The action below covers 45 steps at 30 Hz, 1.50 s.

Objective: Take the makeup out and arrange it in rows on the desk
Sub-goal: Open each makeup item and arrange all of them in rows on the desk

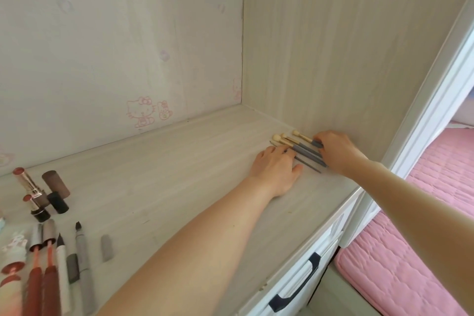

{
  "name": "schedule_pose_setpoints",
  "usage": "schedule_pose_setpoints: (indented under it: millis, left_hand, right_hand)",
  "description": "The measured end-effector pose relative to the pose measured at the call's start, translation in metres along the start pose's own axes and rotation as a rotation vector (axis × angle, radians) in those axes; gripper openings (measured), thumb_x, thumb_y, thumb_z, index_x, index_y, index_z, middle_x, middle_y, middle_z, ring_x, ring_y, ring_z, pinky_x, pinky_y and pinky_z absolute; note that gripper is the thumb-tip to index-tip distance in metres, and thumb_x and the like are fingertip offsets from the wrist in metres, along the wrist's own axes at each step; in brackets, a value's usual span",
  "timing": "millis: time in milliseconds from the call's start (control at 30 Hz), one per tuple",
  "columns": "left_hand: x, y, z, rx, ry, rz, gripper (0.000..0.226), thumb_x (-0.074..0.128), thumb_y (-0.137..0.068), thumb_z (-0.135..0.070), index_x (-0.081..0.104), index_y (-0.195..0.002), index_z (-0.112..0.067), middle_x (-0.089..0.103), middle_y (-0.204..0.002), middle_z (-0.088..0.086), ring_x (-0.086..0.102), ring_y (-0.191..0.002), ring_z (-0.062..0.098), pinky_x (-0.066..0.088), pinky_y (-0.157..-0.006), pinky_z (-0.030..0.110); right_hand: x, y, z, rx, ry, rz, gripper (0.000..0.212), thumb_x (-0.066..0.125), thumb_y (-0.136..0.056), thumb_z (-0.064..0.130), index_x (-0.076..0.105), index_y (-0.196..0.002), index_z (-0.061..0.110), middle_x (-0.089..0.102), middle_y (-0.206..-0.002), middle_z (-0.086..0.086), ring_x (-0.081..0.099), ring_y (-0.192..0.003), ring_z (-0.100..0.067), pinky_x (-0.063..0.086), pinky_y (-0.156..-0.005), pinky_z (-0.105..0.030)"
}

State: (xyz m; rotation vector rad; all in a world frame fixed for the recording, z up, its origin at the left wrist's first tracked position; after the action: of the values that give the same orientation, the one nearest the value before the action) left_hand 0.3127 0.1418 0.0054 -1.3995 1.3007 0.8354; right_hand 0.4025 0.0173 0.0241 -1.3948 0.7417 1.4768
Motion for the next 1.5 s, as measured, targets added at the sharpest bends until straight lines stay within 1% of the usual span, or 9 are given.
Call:
schedule_pose_setpoints:
  millis: [200, 367, 567, 767, 1000, 1133, 1267, 1367, 1500]
  left_hand:
    - [-0.022, 0.009, 0.007, -0.062, 0.085, -0.141, 0.033, 0.044, -0.1, -0.025, 0.064, -0.097, 0.001, 0.06, -0.104, 0.017, 0.052, -0.101, 0.032, 0.045, -0.084, 0.04]
    - [-0.031, 0.017, 0.019, -0.085, 0.025, -0.185, 0.019, 0.045, -0.094, -0.003, 0.063, -0.098, 0.004, 0.054, -0.109, 0.017, 0.053, -0.1, 0.032, 0.046, -0.085, 0.045]
    - [-0.036, 0.026, 0.039, -0.239, -0.061, -0.188, 0.023, 0.052, -0.095, -0.025, 0.059, -0.104, -0.005, 0.051, -0.109, 0.012, 0.05, -0.101, 0.03, 0.039, -0.07, 0.036]
    - [-0.039, 0.029, 0.043, -0.305, -0.093, -0.15, 0.017, 0.046, -0.093, -0.009, 0.058, -0.104, -0.004, 0.054, -0.11, 0.014, 0.05, -0.102, 0.031, 0.034, -0.066, 0.035]
    - [-0.049, 0.019, 0.051, -0.508, 0.206, -0.182, 0.033, 0.032, -0.09, 0.005, 0.04, -0.121, -0.001, 0.055, -0.111, 0.02, 0.056, -0.093, 0.033, 0.042, -0.072, 0.037]
    - [-0.037, 0.011, 0.044, -0.599, 0.422, -0.16, 0.032, 0.046, -0.093, -0.019, 0.039, -0.121, -0.004, 0.056, -0.116, 0.019, 0.058, -0.102, 0.037, 0.051, -0.082, 0.042]
    - [-0.024, 0.007, 0.04, -0.648, 0.323, -0.127, 0.049, 0.06, -0.087, -0.039, 0.043, -0.12, -0.008, 0.057, -0.12, 0.012, 0.057, -0.11, 0.034, 0.045, -0.079, 0.036]
    - [-0.021, 0.006, 0.042, -0.638, 0.255, -0.13, 0.042, 0.06, -0.086, -0.033, 0.046, -0.117, -0.009, 0.057, -0.118, 0.011, 0.057, -0.109, 0.033, 0.04, -0.074, 0.033]
    - [-0.026, 0.01, 0.053, -0.593, 0.173, -0.123, 0.025, 0.056, -0.086, -0.025, 0.055, -0.107, -0.01, 0.06, -0.111, 0.013, 0.06, -0.1, 0.034, 0.041, -0.067, 0.031]
  right_hand:
    - [0.003, 0.009, 0.004, -0.024, -0.063, -0.035, 0.034, 0.05, -0.089, -0.001, 0.059, -0.121, 0.007, 0.052, -0.115, -0.015, 0.055, -0.099, -0.033, 0.048, -0.086, -0.037]
    - [0.006, 0.025, 0.015, -0.04, -0.145, -0.076, 0.035, 0.047, -0.095, 0.005, 0.052, -0.129, 0.004, 0.051, -0.118, -0.021, 0.056, -0.099, -0.037, 0.05, -0.086, -0.041]
    - [0.007, 0.037, 0.031, -0.025, -0.23, -0.006, 0.047, 0.053, -0.093, 0.012, 0.043, -0.138, 0.008, 0.057, -0.119, -0.015, 0.057, -0.102, -0.029, 0.049, -0.085, -0.032]
    - [0.007, 0.048, 0.04, 0.046, -0.269, 0.07, 0.063, 0.064, -0.083, 0.016, 0.038, -0.14, 0.008, 0.059, -0.105, -0.008, 0.057, -0.088, -0.023, 0.053, -0.077, -0.032]
    - [-0.006, 0.04, 0.034, 0.215, -0.293, 0.036, 0.032, 0.048, -0.09, 0.007, 0.051, -0.121, -0.002, 0.053, -0.119, -0.021, 0.051, -0.105, -0.034, 0.04, -0.073, -0.028]
    - [-0.002, 0.035, 0.032, 0.318, -0.5, 0.024, 0.031, 0.048, -0.09, 0.017, 0.053, -0.116, 0.0, 0.055, -0.113, -0.019, 0.058, -0.095, -0.033, 0.042, -0.067, -0.028]
    - [-0.001, 0.032, 0.036, 0.337, -0.55, -0.048, 0.034, 0.056, -0.088, 0.021, 0.051, -0.114, 0.0, 0.06, -0.101, -0.016, 0.059, -0.078, -0.03, 0.047, -0.06, -0.028]
    - [0.004, 0.032, 0.039, 0.311, -0.407, -0.051, 0.031, 0.062, -0.088, 0.034, 0.053, -0.104, 0.009, 0.058, -0.094, -0.009, 0.057, -0.08, -0.029, 0.051, -0.071, -0.036]
    - [0.008, 0.034, 0.038, 0.286, -0.273, -0.009, 0.035, 0.063, -0.083, 0.051, 0.055, -0.088, 0.018, 0.057, -0.081, -0.002, 0.058, -0.074, -0.025, 0.049, -0.064, -0.032]
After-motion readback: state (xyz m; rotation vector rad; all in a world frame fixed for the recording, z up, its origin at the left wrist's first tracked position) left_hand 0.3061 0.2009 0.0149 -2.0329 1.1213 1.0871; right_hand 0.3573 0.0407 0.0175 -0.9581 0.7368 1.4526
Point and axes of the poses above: each hand's wrist, its own y-axis away from the middle knuckle, its own x-axis out of the palm, z = x × y, the point moved 6 cm from there along -y, towards the middle knuckle
